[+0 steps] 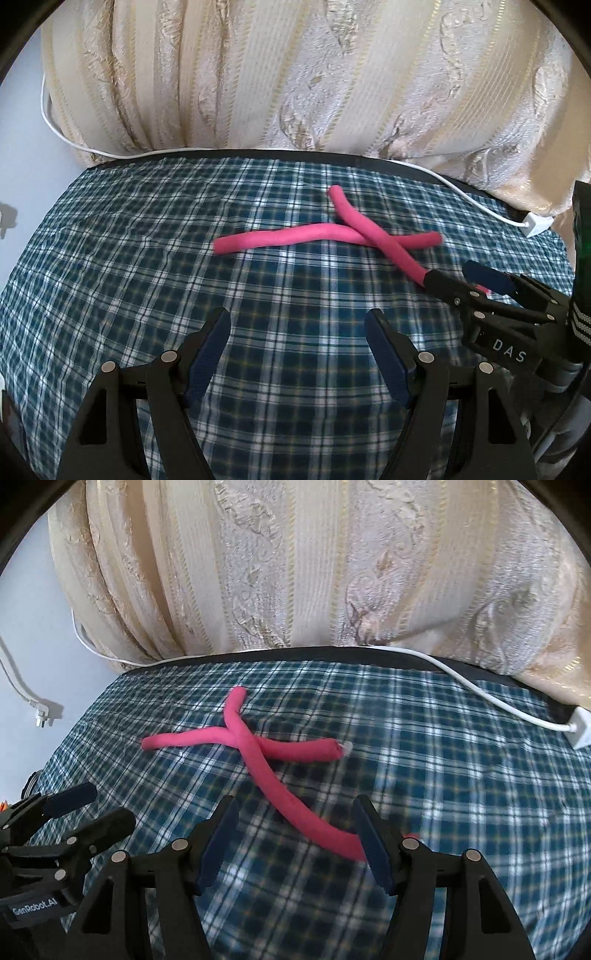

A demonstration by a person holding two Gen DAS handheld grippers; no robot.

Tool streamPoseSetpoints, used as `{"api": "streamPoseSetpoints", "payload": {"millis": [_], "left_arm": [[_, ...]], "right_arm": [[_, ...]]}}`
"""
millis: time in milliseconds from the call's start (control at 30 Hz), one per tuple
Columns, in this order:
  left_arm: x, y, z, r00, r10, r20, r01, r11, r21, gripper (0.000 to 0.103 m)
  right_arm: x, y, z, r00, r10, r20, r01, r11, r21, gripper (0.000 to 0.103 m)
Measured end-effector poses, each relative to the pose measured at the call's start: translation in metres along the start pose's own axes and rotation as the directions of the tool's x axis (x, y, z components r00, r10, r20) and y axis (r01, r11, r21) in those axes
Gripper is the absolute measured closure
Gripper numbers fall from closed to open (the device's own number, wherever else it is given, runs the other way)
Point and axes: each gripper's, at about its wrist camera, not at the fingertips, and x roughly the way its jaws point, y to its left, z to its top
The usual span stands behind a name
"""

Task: Organize objects
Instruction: 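Close the right tool on one pink foam rod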

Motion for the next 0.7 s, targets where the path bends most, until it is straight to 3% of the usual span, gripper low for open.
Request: {"api": "streamPoseSetpoints", "payload": {"millis": [267,467,700], "left_arm": [[0.010,0.008,0.009,1.000,0.019,-0.007,-0.019,1.000,0.004,0.027],[0.021,0.007,0.018,1.000,0.015,-0.020,-0.015,1.000,0.017,0.027],[0.034,0.006,0.034,1.000,0.007,-0.020,-0.005,0.998,0.055,0.027]], "right_arm": [[0.018,0.004,0.004,1.000,0.008,-0.030,-0.009,1.000,-0.022,0.047],[0.022,0.006,0.002,0.998,0.005,-0.059,-0.007,0.999,-0.040,0.068],[0.015,-0.001,0.000,0.999,-0.025,-0.047,0.024,0.999,-0.024,0.082]]}}
